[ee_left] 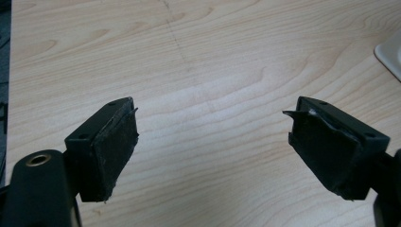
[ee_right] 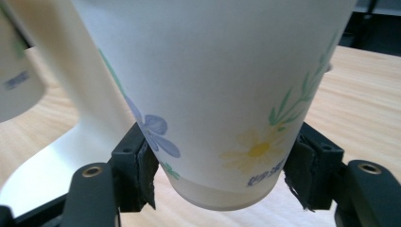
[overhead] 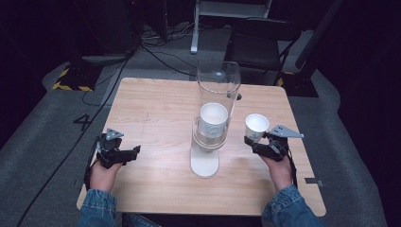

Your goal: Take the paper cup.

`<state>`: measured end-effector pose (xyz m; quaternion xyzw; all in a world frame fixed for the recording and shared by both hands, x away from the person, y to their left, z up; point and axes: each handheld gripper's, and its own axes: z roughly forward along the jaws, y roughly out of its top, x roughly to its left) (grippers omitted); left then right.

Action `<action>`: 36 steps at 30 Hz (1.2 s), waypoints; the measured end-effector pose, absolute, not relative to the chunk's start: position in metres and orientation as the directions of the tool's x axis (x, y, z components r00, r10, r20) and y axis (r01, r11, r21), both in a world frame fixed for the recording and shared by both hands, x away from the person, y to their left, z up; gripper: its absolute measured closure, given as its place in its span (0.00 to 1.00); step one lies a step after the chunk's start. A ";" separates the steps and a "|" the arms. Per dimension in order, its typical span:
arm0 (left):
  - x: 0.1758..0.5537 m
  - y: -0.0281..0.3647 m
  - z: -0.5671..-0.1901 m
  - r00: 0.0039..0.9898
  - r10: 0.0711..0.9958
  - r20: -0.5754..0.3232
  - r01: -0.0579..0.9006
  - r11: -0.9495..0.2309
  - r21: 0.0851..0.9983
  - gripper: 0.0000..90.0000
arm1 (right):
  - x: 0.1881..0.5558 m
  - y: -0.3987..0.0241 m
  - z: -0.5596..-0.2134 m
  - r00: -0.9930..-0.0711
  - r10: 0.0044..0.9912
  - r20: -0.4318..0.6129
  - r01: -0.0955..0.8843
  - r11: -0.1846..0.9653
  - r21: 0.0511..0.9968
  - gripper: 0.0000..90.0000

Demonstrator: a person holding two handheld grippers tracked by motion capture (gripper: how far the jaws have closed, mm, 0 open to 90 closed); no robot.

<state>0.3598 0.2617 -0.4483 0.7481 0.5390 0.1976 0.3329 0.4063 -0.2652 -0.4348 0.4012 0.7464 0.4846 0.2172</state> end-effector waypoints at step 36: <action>0.322 0.281 -0.454 0.299 0.953 -0.052 0.694 -0.180 0.697 0.18 | 0.472 -0.249 -0.483 -0.557 0.820 0.134 0.551 0.244 0.798 0.38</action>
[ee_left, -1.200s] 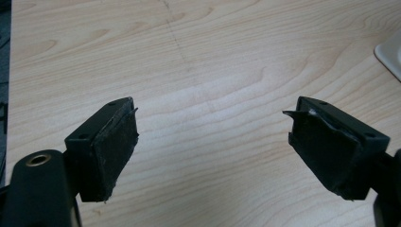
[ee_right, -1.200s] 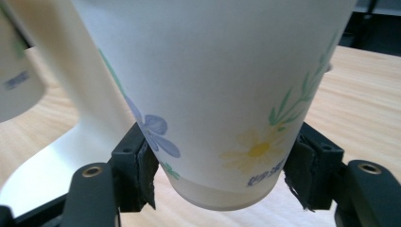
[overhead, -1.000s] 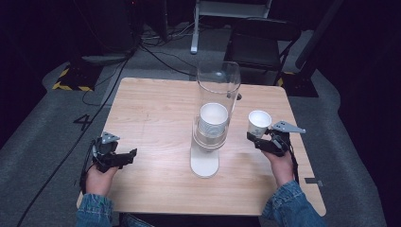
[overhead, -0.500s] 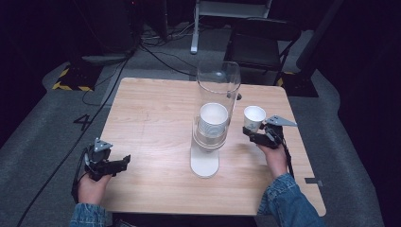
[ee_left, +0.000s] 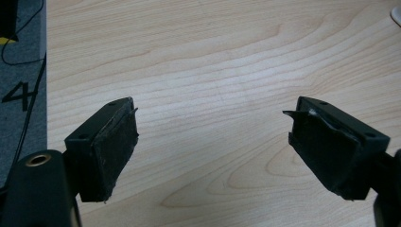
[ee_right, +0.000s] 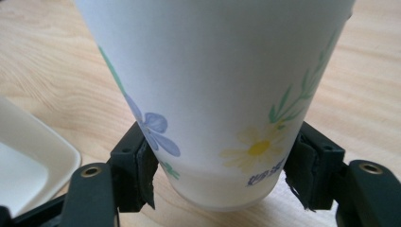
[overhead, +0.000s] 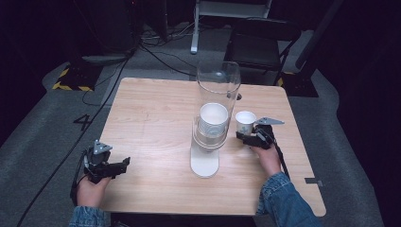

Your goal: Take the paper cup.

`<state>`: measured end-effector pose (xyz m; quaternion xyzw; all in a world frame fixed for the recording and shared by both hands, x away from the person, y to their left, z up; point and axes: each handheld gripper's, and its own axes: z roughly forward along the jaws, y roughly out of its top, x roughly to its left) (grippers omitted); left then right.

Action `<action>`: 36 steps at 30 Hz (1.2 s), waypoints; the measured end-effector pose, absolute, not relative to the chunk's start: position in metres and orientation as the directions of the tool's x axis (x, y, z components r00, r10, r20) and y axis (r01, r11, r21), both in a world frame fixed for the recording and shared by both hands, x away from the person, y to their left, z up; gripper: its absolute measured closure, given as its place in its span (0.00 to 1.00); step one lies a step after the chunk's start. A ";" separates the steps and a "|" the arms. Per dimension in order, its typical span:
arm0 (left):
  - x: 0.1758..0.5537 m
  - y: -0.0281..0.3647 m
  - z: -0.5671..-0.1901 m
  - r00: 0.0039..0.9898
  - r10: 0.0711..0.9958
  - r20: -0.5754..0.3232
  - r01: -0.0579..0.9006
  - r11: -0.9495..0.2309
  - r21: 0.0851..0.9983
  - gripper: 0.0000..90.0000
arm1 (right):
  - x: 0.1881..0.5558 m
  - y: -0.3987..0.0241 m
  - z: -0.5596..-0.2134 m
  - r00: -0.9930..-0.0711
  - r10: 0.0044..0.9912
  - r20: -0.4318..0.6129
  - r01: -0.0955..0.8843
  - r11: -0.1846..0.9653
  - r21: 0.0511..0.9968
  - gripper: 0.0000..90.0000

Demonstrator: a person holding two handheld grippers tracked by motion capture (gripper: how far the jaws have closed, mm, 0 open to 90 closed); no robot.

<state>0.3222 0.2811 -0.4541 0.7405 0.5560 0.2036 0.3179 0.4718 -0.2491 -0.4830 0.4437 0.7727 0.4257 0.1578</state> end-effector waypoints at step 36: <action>0.336 0.273 -0.455 0.329 0.943 -0.056 0.692 -0.200 0.694 0.18 | 0.466 -0.247 -0.496 -0.562 0.825 0.056 0.604 0.364 0.709 0.30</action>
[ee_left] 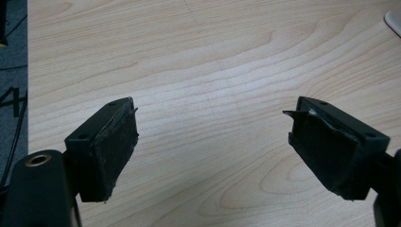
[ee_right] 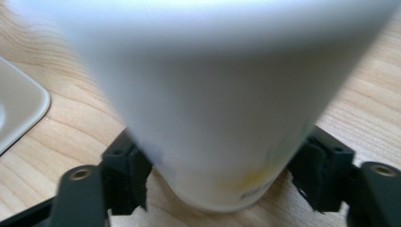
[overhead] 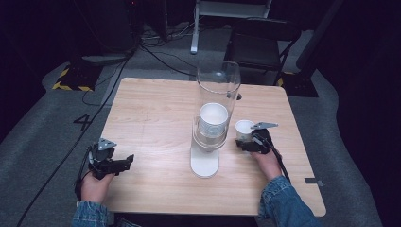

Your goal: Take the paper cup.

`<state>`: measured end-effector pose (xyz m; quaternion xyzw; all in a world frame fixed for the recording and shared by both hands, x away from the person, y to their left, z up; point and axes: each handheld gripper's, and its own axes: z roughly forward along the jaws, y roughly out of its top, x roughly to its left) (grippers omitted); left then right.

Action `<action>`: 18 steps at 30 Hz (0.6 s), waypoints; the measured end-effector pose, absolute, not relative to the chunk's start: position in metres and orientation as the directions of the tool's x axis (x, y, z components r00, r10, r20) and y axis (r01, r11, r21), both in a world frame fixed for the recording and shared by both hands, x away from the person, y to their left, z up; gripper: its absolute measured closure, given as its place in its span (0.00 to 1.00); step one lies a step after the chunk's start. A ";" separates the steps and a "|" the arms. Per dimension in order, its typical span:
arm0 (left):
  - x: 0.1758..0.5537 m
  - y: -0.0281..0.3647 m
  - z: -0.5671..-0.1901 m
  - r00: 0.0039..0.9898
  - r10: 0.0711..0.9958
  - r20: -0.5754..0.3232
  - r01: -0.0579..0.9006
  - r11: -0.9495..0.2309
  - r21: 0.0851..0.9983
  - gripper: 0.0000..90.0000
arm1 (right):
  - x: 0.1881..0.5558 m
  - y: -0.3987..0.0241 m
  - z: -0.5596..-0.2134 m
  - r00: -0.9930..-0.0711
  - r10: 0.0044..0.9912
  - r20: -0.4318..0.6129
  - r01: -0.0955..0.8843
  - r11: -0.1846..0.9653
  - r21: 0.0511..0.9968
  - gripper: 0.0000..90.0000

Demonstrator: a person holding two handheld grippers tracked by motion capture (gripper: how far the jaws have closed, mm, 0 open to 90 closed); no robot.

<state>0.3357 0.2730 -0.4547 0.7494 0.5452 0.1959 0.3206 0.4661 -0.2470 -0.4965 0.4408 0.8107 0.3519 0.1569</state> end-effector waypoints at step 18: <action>0.343 0.269 -0.454 0.336 0.940 -0.061 0.689 -0.201 0.697 0.18 | 0.436 -0.272 -0.462 -0.587 0.807 0.063 0.547 0.339 0.765 0.21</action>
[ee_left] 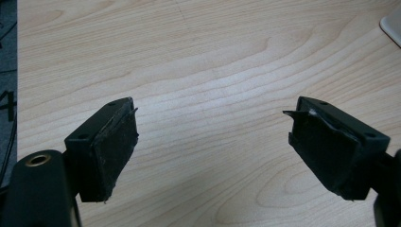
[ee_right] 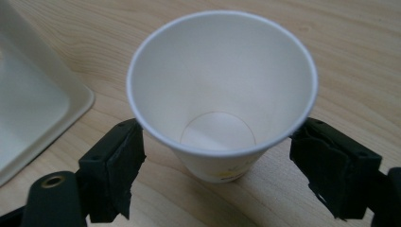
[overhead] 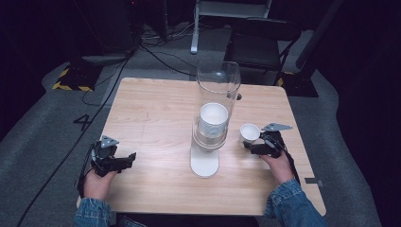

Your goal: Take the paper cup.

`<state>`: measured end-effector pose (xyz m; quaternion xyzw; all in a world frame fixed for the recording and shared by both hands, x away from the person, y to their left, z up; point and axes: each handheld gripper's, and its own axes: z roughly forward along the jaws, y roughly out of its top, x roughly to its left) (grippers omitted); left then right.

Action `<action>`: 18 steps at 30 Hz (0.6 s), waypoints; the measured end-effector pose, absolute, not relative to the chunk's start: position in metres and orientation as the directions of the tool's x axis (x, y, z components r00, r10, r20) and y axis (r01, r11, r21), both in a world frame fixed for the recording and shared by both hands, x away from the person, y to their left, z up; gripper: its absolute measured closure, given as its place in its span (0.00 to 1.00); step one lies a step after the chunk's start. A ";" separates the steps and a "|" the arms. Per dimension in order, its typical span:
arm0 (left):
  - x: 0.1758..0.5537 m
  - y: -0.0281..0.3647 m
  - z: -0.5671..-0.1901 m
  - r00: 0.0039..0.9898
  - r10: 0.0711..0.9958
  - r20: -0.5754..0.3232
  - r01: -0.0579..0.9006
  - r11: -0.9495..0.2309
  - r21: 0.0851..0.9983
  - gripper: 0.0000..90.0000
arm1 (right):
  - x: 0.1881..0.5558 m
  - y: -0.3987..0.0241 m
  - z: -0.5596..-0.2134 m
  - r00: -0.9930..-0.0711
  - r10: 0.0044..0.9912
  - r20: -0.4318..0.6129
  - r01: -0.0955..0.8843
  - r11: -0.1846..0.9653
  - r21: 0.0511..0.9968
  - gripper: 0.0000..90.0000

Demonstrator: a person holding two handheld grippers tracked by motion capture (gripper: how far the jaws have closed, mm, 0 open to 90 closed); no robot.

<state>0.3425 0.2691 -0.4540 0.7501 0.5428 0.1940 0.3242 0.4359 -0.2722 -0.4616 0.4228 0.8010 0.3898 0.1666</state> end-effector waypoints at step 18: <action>0.346 0.273 -0.449 0.321 0.945 -0.067 0.679 -0.180 0.712 0.18 | 0.400 -0.332 -0.416 -0.552 0.832 0.053 0.431 0.230 0.873 0.16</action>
